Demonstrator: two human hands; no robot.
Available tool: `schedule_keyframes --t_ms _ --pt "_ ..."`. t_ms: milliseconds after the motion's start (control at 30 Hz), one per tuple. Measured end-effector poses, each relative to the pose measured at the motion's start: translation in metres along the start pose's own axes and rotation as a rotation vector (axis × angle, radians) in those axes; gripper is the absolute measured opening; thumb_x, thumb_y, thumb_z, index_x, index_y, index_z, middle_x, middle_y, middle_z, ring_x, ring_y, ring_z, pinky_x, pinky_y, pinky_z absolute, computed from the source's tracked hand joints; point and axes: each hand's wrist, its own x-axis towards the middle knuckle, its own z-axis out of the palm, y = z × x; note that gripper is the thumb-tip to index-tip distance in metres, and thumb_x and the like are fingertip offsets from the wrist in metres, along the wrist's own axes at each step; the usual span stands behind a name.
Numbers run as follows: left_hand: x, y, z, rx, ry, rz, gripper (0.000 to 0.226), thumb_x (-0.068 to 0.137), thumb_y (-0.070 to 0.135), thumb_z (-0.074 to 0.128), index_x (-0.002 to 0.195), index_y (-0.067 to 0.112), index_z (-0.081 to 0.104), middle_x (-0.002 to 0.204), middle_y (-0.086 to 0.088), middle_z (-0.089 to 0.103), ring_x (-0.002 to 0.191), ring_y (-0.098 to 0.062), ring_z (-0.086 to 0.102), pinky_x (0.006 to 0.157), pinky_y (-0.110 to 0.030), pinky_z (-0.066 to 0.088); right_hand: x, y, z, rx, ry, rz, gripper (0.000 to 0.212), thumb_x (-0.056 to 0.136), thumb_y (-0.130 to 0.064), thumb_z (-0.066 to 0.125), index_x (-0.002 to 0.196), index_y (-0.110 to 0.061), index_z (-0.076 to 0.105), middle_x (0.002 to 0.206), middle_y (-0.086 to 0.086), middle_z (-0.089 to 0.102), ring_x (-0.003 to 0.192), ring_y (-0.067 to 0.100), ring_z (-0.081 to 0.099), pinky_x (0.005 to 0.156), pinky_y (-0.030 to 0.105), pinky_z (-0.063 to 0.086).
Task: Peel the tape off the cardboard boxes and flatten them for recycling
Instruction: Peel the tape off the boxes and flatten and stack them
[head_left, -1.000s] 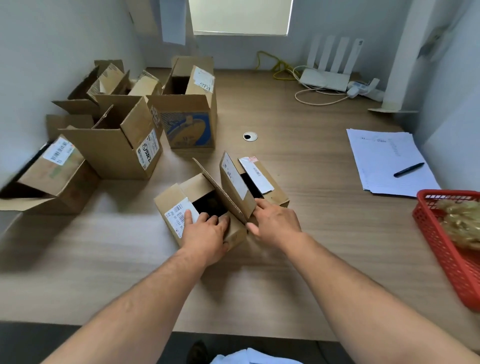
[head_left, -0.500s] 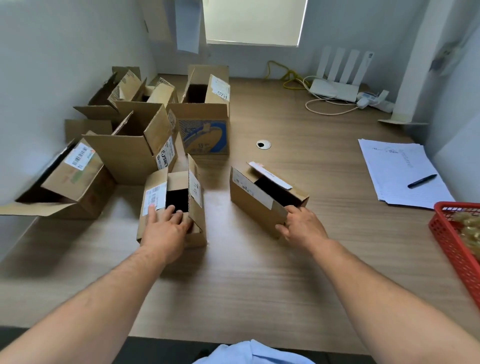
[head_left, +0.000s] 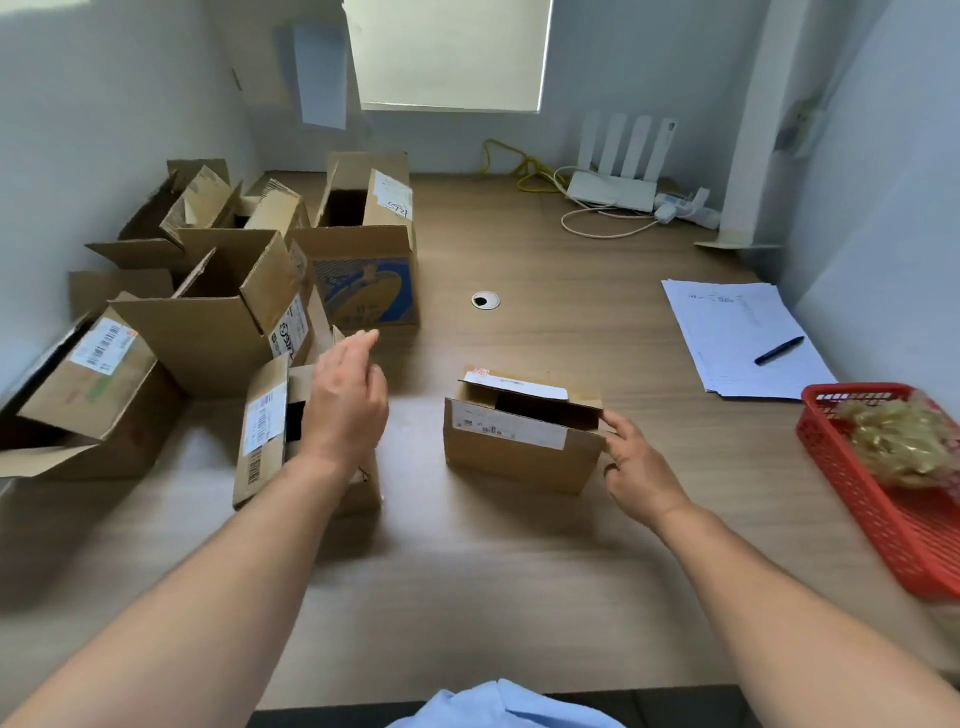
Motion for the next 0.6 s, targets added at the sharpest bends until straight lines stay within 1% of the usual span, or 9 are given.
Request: schedule_keyframes --t_ms 67,133,200,267,333,400,433,500,600 --pt "-0.003 0.022 0.014 -0.058 -0.113 0.045 0.042 0.101 0.013 0.040 0.143 0.010 0.043 0.144 -0.008 0.046 0.135 -0.020 0.037 0.110 -0.027 0.024 -0.005 0.005 -0.004 0.042 0.071 0.018 0.051 0.083 0.013 0.039 0.121 -0.010 0.063 0.146 0.002 0.040 0.129 0.020 0.046 0.096 0.015 0.029" --pt "-0.007 0.035 0.030 -0.108 -0.252 -0.023 0.046 0.103 0.023 0.038 0.147 0.011 0.036 0.150 -0.006 0.040 0.139 -0.018 0.032 0.111 -0.026 0.021 -0.006 0.011 -0.005 0.161 0.146 0.102 0.040 0.083 0.013 0.038 0.104 -0.007 0.065 0.126 0.006 0.056 0.115 0.025 0.057 0.089 0.021 0.037" --pt "-0.008 0.042 0.043 -0.149 -0.379 -0.158 0.052 0.104 0.035 0.033 0.150 0.011 0.030 0.154 -0.006 0.033 0.143 -0.019 0.027 0.112 -0.028 0.020 -0.003 0.010 -0.009 0.305 0.169 0.257 0.031 0.089 0.002 0.040 0.104 -0.011 0.064 0.112 0.006 0.062 0.106 0.025 0.061 0.086 0.028 0.043" --pt "-0.012 0.042 0.053 -0.213 -0.462 -0.296 0.058 0.103 0.046 0.028 0.148 0.011 0.034 0.153 -0.005 0.035 0.142 -0.021 0.029 0.110 -0.030 0.023 0.001 0.006 -0.013 0.458 0.143 0.379 0.022 0.096 -0.021 0.045 0.109 -0.015 0.060 0.112 0.007 0.063 0.107 0.027 0.061 0.092 0.042 0.048" --pt "-0.015 0.037 0.061 -0.266 -0.517 -0.427 0.061 0.100 0.056 0.025 0.145 0.018 0.041 0.146 -0.003 0.042 0.137 -0.023 0.035 0.110 -0.032 0.028 0.004 0.000 -0.015 0.618 0.081 0.461 0.037 0.099 -0.042 0.040 0.115 -0.012 0.057 0.107 0.009 0.059 0.106 0.030 0.060 0.091 0.050 0.051" --pt "-0.018 0.033 0.064 -0.301 -0.537 -0.521 0.067 0.094 0.068 0.025 0.143 0.027 0.042 0.144 -0.003 0.046 0.133 -0.024 0.040 0.112 -0.044 0.032 0.008 -0.007 -0.016 0.728 0.007 0.510 0.054 0.097 -0.055 0.034 0.122 -0.012 0.054 0.107 0.009 0.057 0.109 0.031 0.058 0.087 0.049 0.053" --pt "-0.019 0.032 0.065 -0.304 -0.543 -0.545 0.072 0.089 0.074 0.024 0.142 0.030 0.042 0.143 -0.003 0.047 0.131 -0.025 0.043 0.111 -0.047 0.034 0.010 -0.010 -0.016 0.735 -0.018 0.508 0.061 0.094 -0.062 0.031 0.125 -0.015 0.053 0.112 0.009 0.058 0.112 0.030 0.057 0.088 0.049 0.053" --pt "-0.021 0.033 0.067 -0.282 -0.556 -0.580 0.078 0.082 0.083 0.020 0.137 0.034 0.046 0.134 -0.005 0.055 0.122 -0.027 0.051 0.105 -0.047 0.041 0.013 -0.012 -0.016 0.687 -0.042 0.485 0.075 0.088 -0.073 0.026 0.133 -0.019 0.052 0.130 0.007 0.056 0.119 0.030 0.053 0.096 0.050 0.048" --pt "-0.031 0.037 0.068 -0.234 -0.584 -0.655 0.071 0.088 0.077 0.013 0.118 0.027 0.055 0.113 -0.010 0.063 0.106 -0.029 0.059 0.091 -0.042 0.047 0.015 -0.010 -0.018 0.603 -0.090 0.513 0.090 0.082 -0.080 0.023 0.141 -0.016 0.045 0.141 0.006 0.047 0.124 0.030 0.048 0.100 0.048 0.045"
